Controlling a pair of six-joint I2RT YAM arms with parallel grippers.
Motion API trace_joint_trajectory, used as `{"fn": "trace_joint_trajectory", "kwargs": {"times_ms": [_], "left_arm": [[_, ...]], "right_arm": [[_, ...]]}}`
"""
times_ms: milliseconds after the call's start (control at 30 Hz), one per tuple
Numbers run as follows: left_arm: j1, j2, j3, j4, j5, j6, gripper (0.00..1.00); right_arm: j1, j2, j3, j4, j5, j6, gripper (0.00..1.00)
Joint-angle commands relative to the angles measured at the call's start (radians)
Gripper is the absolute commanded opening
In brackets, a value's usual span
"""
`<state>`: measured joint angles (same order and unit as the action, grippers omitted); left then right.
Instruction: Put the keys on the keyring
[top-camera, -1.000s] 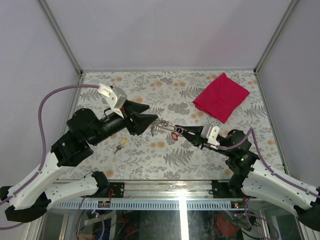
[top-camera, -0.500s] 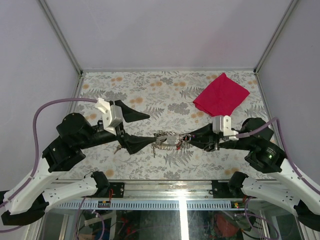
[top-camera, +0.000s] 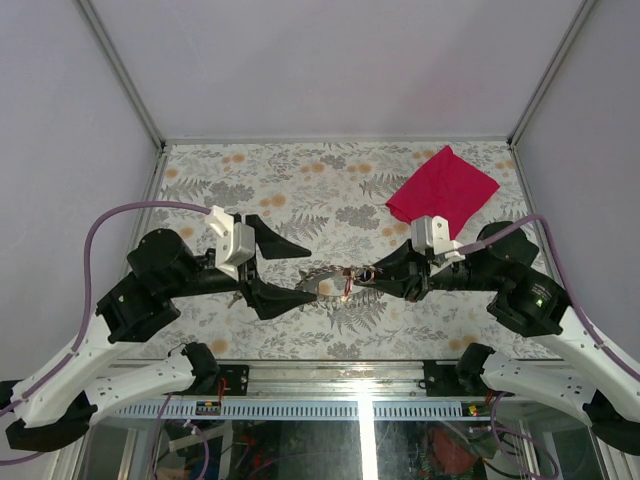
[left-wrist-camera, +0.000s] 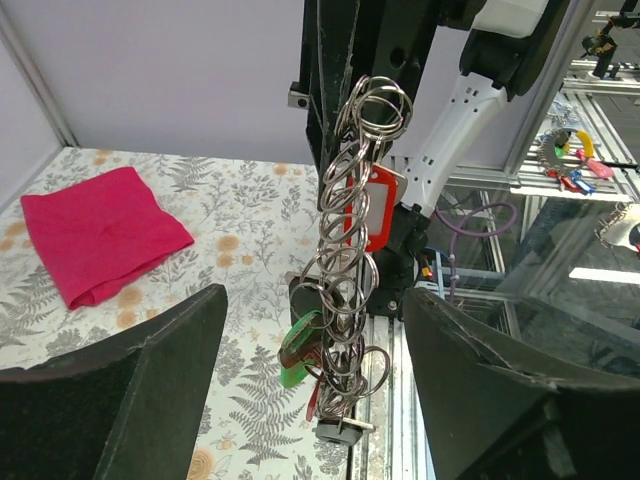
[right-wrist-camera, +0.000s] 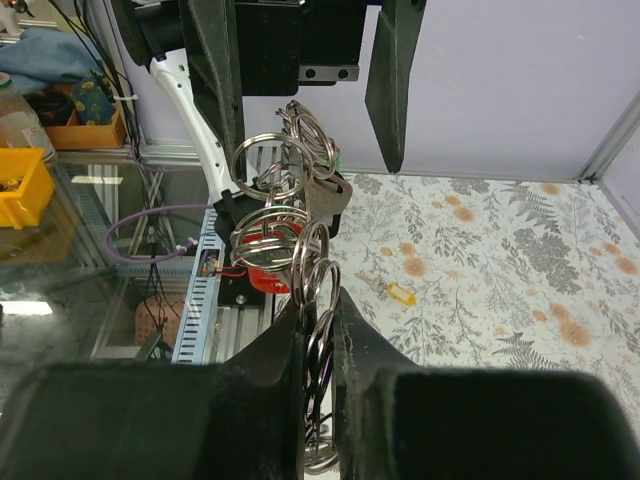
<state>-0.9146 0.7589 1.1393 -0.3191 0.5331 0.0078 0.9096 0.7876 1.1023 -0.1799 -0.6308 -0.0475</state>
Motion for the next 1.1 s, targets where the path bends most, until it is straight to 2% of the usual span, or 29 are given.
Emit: {"fn": "trace_joint_trajectory", "kwargs": {"times_ms": [0,100,267,333,467,633,667,767,833,967,1067], "left_arm": [[0.003,-0.004,-0.014,0.072,0.003,-0.022,0.72],[0.003,-0.028,-0.007,0.055,-0.108,-0.026,0.73],[0.002,-0.127,-0.031,0.036,-0.523,-0.087,0.78],[0.003,-0.166,-0.059,0.034,-0.611,-0.094,0.79],[0.003,-0.220,-0.121,0.032,-0.637,-0.137,0.80],[0.003,-0.255,-0.211,0.027,-0.634,-0.209,0.80],[0.003,-0.260,-0.224,0.029,-0.639,-0.223,0.80],[0.003,-0.262,-0.257,0.034,-0.634,-0.246,0.80],[0.003,-0.258,-0.279,0.050,-0.623,-0.250,0.80],[0.003,-0.224,-0.314,0.110,-0.566,-0.241,0.78],[0.003,-0.180,-0.341,0.181,-0.483,-0.226,0.76]], "right_arm": [[-0.002,0.006,0.081,0.032,0.014,0.019,0.00],[-0.002,0.045,0.153,-0.135,0.113,-0.032,0.00],[-0.002,0.160,0.290,-0.436,0.335,-0.041,0.00],[-0.002,0.212,0.309,-0.498,0.382,0.004,0.00],[-0.013,0.362,0.344,-0.610,0.383,0.134,0.00],[-0.049,0.527,0.376,-0.728,0.158,0.213,0.00],[-0.051,0.550,0.389,-0.774,0.165,0.208,0.00],[-0.058,0.585,0.429,-0.908,0.348,0.203,0.00],[-0.060,0.577,0.447,-0.928,0.417,0.204,0.00],[-0.060,0.546,0.481,-0.923,0.419,0.165,0.00],[-0.061,0.554,0.529,-0.983,0.422,0.103,0.00]]}}
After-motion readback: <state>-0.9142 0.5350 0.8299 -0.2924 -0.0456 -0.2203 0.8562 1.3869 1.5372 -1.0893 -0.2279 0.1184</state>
